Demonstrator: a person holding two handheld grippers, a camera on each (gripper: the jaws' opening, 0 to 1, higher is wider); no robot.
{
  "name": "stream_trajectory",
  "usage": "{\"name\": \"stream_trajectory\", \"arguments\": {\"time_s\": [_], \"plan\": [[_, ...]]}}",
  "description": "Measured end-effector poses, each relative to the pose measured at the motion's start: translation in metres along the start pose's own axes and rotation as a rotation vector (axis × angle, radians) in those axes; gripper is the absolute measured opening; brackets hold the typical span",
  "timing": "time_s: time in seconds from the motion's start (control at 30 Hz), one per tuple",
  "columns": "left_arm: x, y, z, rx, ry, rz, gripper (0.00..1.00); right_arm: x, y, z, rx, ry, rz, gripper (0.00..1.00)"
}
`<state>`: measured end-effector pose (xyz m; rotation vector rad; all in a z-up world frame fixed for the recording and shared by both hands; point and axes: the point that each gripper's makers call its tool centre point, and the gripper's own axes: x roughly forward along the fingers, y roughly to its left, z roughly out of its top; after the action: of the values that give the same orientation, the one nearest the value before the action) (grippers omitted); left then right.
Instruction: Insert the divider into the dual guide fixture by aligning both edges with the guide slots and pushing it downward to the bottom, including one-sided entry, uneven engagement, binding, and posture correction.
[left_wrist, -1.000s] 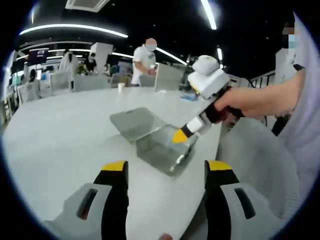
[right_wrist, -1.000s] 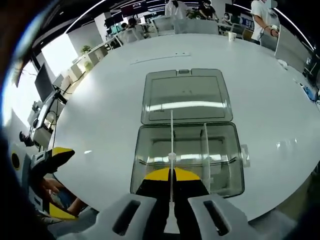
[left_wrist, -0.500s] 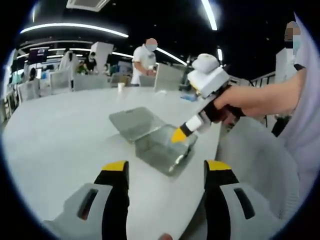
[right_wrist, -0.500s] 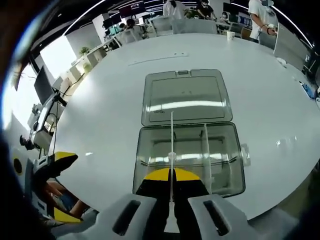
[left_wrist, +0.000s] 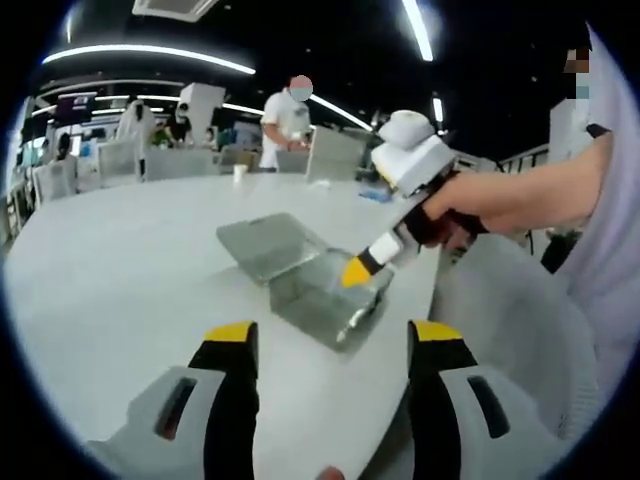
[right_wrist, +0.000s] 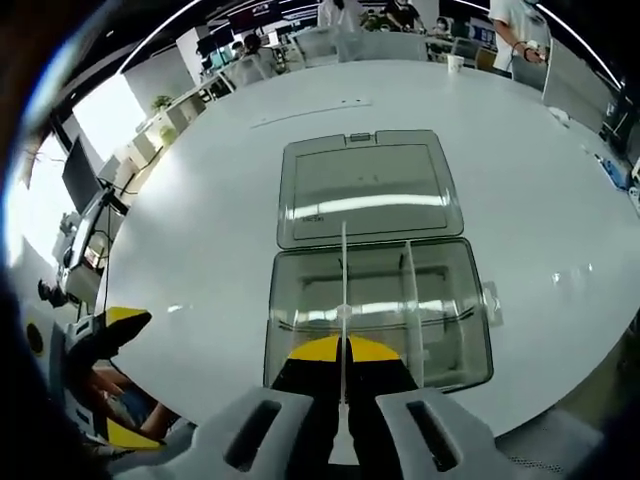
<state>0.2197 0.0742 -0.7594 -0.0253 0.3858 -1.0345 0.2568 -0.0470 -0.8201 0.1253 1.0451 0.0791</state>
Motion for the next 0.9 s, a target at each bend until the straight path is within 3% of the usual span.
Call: {"name": "stream_trajectory", "arguments": {"time_s": [0.9], "plan": [[-0.002, 0.003, -0.002, -0.012, -0.006, 0.004, 0.58, 0.011, -0.001, -0.005, -0.005, 0.039, -0.011, 0.0]]}}
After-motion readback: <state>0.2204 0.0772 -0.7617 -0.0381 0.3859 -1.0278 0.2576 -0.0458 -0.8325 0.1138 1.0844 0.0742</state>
